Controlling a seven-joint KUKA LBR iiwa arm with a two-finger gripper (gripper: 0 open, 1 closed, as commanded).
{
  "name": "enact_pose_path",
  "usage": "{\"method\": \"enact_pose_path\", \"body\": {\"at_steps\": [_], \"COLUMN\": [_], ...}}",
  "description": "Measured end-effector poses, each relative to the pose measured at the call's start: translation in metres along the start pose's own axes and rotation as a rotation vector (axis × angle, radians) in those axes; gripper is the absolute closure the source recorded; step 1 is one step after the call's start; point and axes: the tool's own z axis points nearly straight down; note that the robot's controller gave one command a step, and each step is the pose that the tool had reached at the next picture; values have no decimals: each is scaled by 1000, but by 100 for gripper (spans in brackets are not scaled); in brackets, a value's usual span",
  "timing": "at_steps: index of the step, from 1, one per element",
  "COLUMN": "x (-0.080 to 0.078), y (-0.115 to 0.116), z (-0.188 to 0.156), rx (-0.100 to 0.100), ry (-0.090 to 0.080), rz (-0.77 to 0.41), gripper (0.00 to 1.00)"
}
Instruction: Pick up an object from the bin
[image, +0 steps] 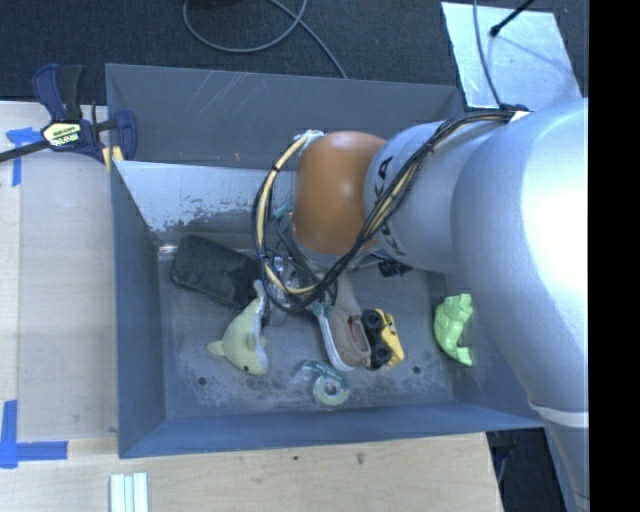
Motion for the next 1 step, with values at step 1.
{"method": "enact_pose_path", "body": {"at_steps": [1], "x": [0], "y": [0], "z": [0], "rx": [0], "ry": [0], "rz": [0], "gripper": [100]}}
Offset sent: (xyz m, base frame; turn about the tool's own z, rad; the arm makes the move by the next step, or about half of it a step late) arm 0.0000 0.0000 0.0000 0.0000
